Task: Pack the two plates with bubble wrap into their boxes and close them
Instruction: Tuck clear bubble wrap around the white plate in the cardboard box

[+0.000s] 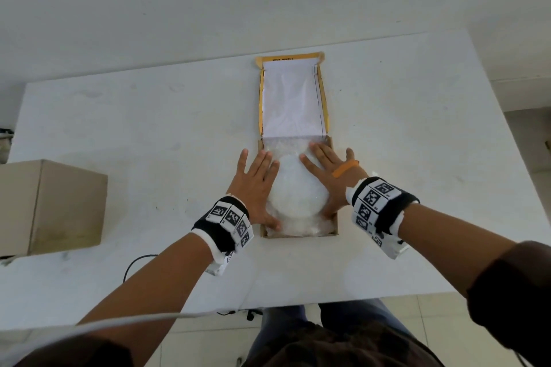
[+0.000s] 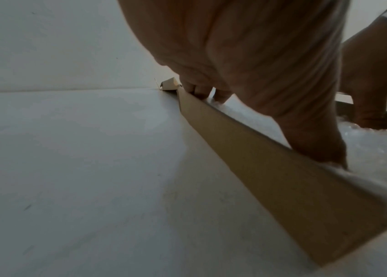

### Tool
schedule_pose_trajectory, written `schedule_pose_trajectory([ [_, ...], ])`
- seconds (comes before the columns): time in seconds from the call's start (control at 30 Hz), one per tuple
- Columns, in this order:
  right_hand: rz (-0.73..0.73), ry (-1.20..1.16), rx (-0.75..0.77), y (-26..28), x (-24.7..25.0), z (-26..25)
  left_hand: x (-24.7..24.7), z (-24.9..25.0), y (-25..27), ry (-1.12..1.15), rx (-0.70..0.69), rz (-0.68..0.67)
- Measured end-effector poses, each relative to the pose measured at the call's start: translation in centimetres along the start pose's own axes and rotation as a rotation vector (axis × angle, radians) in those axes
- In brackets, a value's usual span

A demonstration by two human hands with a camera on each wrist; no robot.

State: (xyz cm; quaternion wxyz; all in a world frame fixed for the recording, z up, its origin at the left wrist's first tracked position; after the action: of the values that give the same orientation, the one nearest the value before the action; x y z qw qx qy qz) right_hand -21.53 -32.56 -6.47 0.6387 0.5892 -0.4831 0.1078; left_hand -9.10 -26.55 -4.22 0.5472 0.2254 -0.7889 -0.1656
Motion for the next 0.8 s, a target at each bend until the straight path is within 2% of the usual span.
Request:
schedule_pose_trajectory([
  [0.27, 0.035, -0.032, 0.01, 0.09, -0.17, 0.08, -0.51, 0.15, -0.12, 0.02, -0.026, -0.052],
  [0.43, 0.0, -0.064, 0.016, -0.16, -0.55, 0.28, -0.86, 0.3, 0.21, -0.042, -0.044, -0.046],
  [0.63, -0.025, 0.065, -0.047, -0.19, -0.67, 0.27, -0.83, 0.57, 0.25, -0.036, 0.018, -0.038],
  [0.8, -0.016, 0.128, -0.042, -0.13, -0.22, -0.02, -0.57, 0.36, 0.63, -0.036, 0.035, -0.056],
])
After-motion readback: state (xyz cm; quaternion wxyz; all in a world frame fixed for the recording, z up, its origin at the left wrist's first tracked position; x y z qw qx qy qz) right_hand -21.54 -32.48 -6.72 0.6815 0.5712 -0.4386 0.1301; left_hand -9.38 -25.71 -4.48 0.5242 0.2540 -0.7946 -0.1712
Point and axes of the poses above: each hand's wrist, its own y-axis away from the middle knuckle, its own x-axis out of the back of the hand, z = x × y, the point moved 10 cm from there along -y, towards the middle knuckle, and after that the axes turned 15 degrees about x, right-handed, at the moved point
